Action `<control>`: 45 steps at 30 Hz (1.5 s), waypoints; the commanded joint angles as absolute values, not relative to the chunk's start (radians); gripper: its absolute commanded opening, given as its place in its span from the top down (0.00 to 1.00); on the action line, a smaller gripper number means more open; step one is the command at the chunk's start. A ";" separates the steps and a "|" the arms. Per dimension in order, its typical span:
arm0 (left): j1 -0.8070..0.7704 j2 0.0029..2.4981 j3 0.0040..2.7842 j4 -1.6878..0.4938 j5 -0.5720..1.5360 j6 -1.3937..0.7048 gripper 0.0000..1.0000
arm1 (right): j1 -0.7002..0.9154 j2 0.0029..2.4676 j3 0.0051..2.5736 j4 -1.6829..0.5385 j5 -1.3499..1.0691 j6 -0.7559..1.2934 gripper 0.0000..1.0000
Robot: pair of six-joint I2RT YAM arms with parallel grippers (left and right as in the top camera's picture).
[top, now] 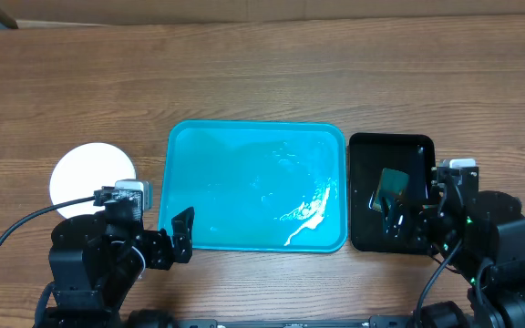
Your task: Clean dirty plates on tray and stack at the side
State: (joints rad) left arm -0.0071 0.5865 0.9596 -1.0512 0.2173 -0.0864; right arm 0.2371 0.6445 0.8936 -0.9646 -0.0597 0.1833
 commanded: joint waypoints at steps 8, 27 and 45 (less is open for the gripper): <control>-0.008 0.582 0.951 -1.051 0.229 -0.093 0.00 | 0.134 0.480 0.820 -0.750 -0.017 0.117 0.00; -0.008 0.582 0.951 -1.051 0.229 -0.093 0.00 | 0.026 0.003 0.102 0.109 -0.030 0.130 0.00; -0.008 0.582 0.951 -1.051 0.229 -0.093 0.00 | -0.037 0.003 0.008 -0.078 -0.072 0.130 0.00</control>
